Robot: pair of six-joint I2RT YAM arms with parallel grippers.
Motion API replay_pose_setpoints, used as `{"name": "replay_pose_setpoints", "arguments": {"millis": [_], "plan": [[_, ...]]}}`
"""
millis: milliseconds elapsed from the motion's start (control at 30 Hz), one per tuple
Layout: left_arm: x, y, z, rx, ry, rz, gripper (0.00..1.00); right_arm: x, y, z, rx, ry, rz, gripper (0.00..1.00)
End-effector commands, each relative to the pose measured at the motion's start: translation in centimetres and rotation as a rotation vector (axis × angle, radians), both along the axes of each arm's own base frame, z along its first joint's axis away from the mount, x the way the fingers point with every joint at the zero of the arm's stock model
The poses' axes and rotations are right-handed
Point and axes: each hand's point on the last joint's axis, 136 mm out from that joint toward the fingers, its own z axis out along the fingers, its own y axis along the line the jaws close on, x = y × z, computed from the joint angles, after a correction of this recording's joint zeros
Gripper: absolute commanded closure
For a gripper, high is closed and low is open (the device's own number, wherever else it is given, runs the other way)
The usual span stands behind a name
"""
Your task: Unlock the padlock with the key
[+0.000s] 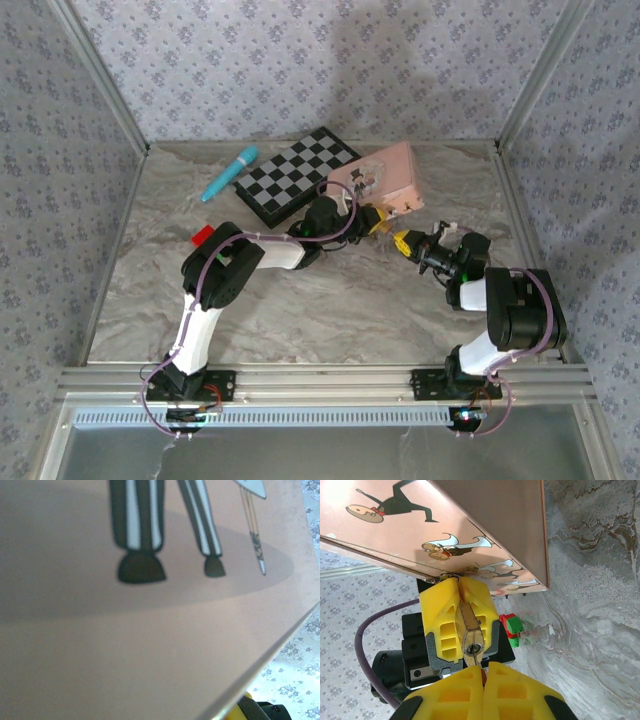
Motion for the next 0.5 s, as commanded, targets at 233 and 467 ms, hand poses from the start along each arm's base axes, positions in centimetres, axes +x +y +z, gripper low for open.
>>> {"name": "replay_pose_setpoints", "arguments": {"millis": [233, 467], "plan": [[-6.9, -3.5, 1.0, 0.014, 0.004, -0.225, 1.00, 1.8, 1.5, 2.5, -0.025, -0.127, -0.130, 1.00], [-7.6, -4.1, 1.8, -0.011, -0.001, -0.253, 1.00, 2.2, 0.7, 2.0, -0.087, -0.122, -0.214, 1.00]]}}
